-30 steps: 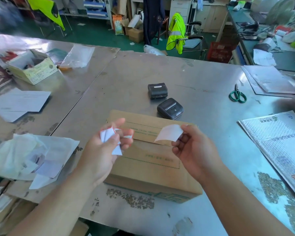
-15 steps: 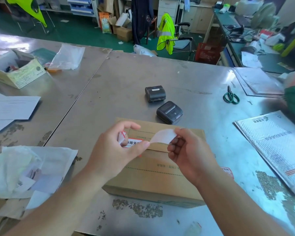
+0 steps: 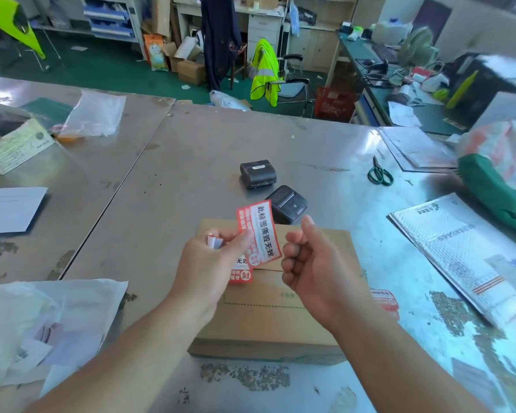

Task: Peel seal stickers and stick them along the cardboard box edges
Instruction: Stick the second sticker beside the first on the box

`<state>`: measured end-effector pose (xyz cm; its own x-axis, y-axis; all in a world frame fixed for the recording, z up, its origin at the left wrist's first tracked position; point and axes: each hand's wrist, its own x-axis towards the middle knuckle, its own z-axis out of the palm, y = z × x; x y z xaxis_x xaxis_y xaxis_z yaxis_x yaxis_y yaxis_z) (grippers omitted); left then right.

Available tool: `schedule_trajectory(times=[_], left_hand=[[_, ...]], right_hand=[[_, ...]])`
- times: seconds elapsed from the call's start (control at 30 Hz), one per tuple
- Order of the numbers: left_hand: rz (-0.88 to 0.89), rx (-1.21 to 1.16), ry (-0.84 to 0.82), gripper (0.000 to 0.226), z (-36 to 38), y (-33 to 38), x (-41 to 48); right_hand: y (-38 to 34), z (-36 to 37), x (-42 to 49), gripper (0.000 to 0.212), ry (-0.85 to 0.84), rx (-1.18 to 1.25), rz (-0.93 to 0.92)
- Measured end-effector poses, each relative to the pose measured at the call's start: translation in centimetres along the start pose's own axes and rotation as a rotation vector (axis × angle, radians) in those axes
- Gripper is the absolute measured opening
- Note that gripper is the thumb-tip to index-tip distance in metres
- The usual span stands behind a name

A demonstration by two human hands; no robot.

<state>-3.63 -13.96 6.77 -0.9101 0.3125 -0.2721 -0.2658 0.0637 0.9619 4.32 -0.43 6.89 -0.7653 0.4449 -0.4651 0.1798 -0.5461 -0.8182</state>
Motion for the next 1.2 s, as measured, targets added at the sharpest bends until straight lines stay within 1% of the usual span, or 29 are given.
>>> schedule_trajectory(times=[0.03, 0.07, 0.13, 0.2, 0.27, 0.33, 0.5, 0.57, 0.63, 0.7, 0.77, 0.83, 0.87, 0.93, 1.0, 1.1, 1.2], left_hand=[[-0.121, -0.175, -0.024, 0.014, 0.0, 0.1, 0.0], [-0.212, -0.291, -0.046, 0.012, -0.1, 0.2, 0.0], [-0.291, -0.386, -0.071, 0.011, -0.6, 0.3, 0.0], [-0.305, -0.414, -0.091, 0.011, -1.1, 0.4, -0.1], [-0.316, -0.433, -0.101, 0.011, -1.5, 0.6, -0.4], [-0.319, -0.461, -0.111, 0.010, -1.9, 0.8, -0.6], [-0.298, -0.472, -0.105, 0.012, -2.6, 0.4, -1.0], [-0.212, -0.354, -0.087, 0.015, -2.8, 0.5, -1.2], [-0.035, -0.110, -0.054, 0.016, -3.3, 0.2, -1.2], [0.161, 0.139, -0.064, 0.020, -4.0, 0.0, -1.3], [0.237, 0.226, -0.090, 0.025, -4.5, -0.2, -1.2], [0.231, 0.246, -0.039, 0.027, -5.0, -0.5, -0.5], [0.218, 0.242, -0.001, 0.024, -5.2, -0.5, 0.0], [0.188, 0.256, 0.054, 0.016, -5.8, -0.6, 0.8], [0.192, 0.379, 0.077, 0.014, -6.2, -0.7, 1.4], [0.201, 0.501, 0.035, 0.017, -5.9, -0.4, 1.4], [0.133, 0.600, -0.086, 0.035, -5.0, -0.4, 1.3]], right_hand=[[0.2, 0.0, 0.0, 0.033, 0.033, -0.040, -0.020], [0.4, 0.0, 0.0, 0.030, 0.068, -0.119, -0.049], [0.9, 0.1, -0.2, 0.025, 0.086, -0.283, -0.103], [1.4, 0.5, -0.6, 0.027, 0.048, -0.386, -0.146], [1.8, 1.2, -1.0, 0.023, 0.010, -0.446, -0.186], [1.9, 1.9, -1.1, 0.020, -0.012, -0.460, -0.218], [2.1, 3.0, -1.2, 0.022, -0.019, -0.478, -0.303], [2.0, 2.9, -1.2, 0.024, -0.005, -0.483, -0.337], [1.7, 2.8, -1.2, 0.025, 0.024, -0.519, -0.373], [1.4, 2.6, -1.1, 0.024, 0.048, -0.564, -0.400], [1.0, 2.2, -1.0, 0.023, 0.077, -0.569, -0.394], [0.2, 1.5, -0.9, 0.023, 0.100, -0.531, -0.355], [-0.2, 1.0, -0.8, 0.022, 0.093, -0.527, -0.325], [-0.9, 0.0, -0.7, 0.022, 0.035, -0.538, -0.244], [-1.3, -1.1, -0.4, 0.021, -0.028, -0.564, -0.168], [-1.6, -2.3, 0.1, 0.021, -0.088, -0.654, -0.100], [-1.8, -3.3, 0.4, 0.022, -0.134, -0.758, -0.061]])
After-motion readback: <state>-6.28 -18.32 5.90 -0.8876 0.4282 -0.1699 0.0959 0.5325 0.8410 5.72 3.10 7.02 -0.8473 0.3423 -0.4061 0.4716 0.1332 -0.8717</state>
